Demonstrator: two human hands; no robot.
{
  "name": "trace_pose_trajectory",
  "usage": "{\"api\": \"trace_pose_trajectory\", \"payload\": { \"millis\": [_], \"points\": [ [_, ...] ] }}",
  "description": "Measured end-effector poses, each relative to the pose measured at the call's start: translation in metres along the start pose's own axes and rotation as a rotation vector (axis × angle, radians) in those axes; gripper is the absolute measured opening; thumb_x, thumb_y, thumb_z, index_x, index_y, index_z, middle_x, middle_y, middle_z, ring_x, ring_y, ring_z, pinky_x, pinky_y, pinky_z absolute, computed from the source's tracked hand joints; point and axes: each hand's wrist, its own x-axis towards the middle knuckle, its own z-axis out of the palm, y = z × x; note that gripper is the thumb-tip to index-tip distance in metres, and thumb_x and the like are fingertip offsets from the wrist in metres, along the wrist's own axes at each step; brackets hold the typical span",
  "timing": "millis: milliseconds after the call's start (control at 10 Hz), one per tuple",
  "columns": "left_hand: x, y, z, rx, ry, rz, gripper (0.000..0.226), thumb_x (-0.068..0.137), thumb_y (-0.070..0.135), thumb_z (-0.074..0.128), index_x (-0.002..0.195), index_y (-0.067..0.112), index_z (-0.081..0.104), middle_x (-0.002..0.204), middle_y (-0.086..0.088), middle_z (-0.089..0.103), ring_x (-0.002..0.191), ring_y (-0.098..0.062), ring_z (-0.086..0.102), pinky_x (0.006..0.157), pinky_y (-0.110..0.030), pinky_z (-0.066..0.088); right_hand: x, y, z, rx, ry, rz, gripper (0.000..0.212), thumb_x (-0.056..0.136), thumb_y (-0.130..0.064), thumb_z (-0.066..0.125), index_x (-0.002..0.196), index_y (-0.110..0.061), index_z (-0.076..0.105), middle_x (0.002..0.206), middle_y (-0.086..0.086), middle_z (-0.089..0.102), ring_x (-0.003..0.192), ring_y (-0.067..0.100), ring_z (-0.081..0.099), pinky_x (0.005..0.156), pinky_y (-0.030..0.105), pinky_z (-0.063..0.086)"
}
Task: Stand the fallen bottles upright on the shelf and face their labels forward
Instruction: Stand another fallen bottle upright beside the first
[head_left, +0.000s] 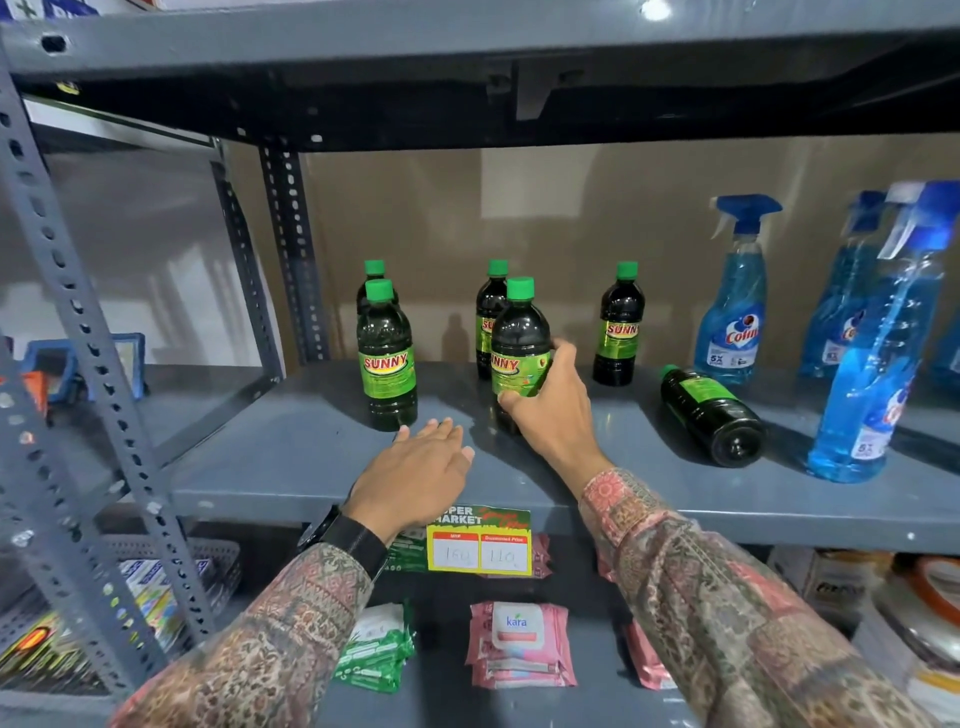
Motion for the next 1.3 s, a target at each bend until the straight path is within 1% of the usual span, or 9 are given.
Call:
{"api": "trace_pose_trajectory", "payload": {
  "millis": [200,300,500,800,900,1000,1100,1200,1300],
  "points": [
    [0.000,0.000,0.000,0.004,0.000,0.001,0.063,0.109,0.046,0.019,0.164,0.016,0.021,0.174,0.001,0.014,0.160,-0.013,0.010,0.130,-0.040,0.002,-0.001,-0.004,-0.002,-0.020,0.051,-0.007,0.084,0.069,-0.041,0.094,0.131,-0.017,0.043,0.126,0.002,0.057,0.115,0.023,0.061,0.093,0.042,0.053],
    [-0.001,0.000,0.000,0.005,-0.001,0.001,0.063,0.109,0.046,0.019,0.164,0.016,0.021,0.174,0.001,0.014,0.160,-0.013,0.011,0.129,-0.039,0.002,-0.001,-0.002,-0.002,-0.014,0.021,-0.010,0.076,0.073,-0.036,0.090,0.129,-0.021,0.042,0.123,0.002,0.062,0.110,0.024,0.065,0.090,0.043,0.054],
    [-0.001,0.001,-0.002,0.006,-0.012,-0.003,0.062,0.109,0.044,0.019,0.164,0.015,0.021,0.174,0.000,0.014,0.161,-0.014,0.010,0.130,-0.042,0.003,-0.002,-0.004,-0.002,-0.078,0.051,0.010,0.086,0.067,-0.055,0.091,0.131,-0.018,0.047,0.125,0.002,0.058,0.115,0.021,0.060,0.087,0.036,0.050],
    [-0.002,0.003,-0.004,0.003,-0.024,-0.004,0.062,0.110,0.044,0.018,0.165,0.015,0.020,0.174,0.000,0.013,0.161,-0.014,0.009,0.130,-0.041,0.003,-0.003,-0.005,-0.004,0.024,-0.048,-0.026,0.051,0.086,-0.027,0.081,0.131,-0.021,0.058,0.109,-0.009,0.066,0.101,0.015,0.061,0.095,0.041,0.054],
    [-0.003,0.003,-0.005,0.002,-0.031,-0.004,0.062,0.110,0.044,0.019,0.165,0.015,0.020,0.174,0.000,0.013,0.161,-0.014,0.009,0.130,-0.041,0.003,-0.005,-0.010,-0.012,-0.006,-0.098,-0.043,0.049,0.090,-0.051,0.070,0.127,-0.023,0.057,0.115,-0.003,0.067,0.106,0.018,0.064,0.093,0.042,0.053],
    [-0.004,0.005,-0.006,0.000,-0.034,-0.005,0.062,0.110,0.044,0.019,0.165,0.015,0.020,0.174,0.000,0.013,0.161,-0.015,0.010,0.130,-0.041,0.003,0.001,-0.005,-0.037,-0.325,-0.031,-0.112,0.061,0.100,-0.061,0.051,0.134,-0.011,0.054,0.128,0.014,0.063,0.118,0.033,0.062,0.098,0.048,0.051],
    [-0.004,0.005,-0.007,-0.002,-0.033,-0.004,0.062,0.110,0.044,0.018,0.165,0.015,0.019,0.174,0.000,0.013,0.161,-0.016,0.010,0.130,-0.041,0.003,0.020,0.003,-0.077,-0.837,-0.007,-0.060,0.056,0.094,-0.050,0.064,0.128,-0.007,0.056,0.129,0.018,0.060,0.122,0.040,0.058,0.104,0.056,0.048],
    [-0.005,0.007,-0.008,-0.001,-0.034,-0.009,0.062,0.110,0.044,0.018,0.165,0.015,0.019,0.174,0.000,0.013,0.161,-0.015,0.010,0.130,-0.041,0.002,0.031,0.008,-0.113,-1.177,-0.131,0.214,0.067,0.089,-0.052,0.067,0.140,-0.011,0.052,0.142,0.017,0.055,0.137,0.041,0.049,0.113,0.066,0.037],
    [-0.005,0.007,-0.008,0.000,-0.032,-0.010,0.061,0.111,0.043,0.018,0.165,0.015,0.019,0.174,0.000,0.013,0.161,-0.016,0.010,0.130,-0.041,0.002,0.032,0.015,-0.132,-1.218,-0.204,0.433,0.082,0.089,-0.060,0.068,0.148,-0.008,0.045,0.147,0.021,0.053,0.134,0.044,0.054,0.108,0.064,0.046]
  ]
}}
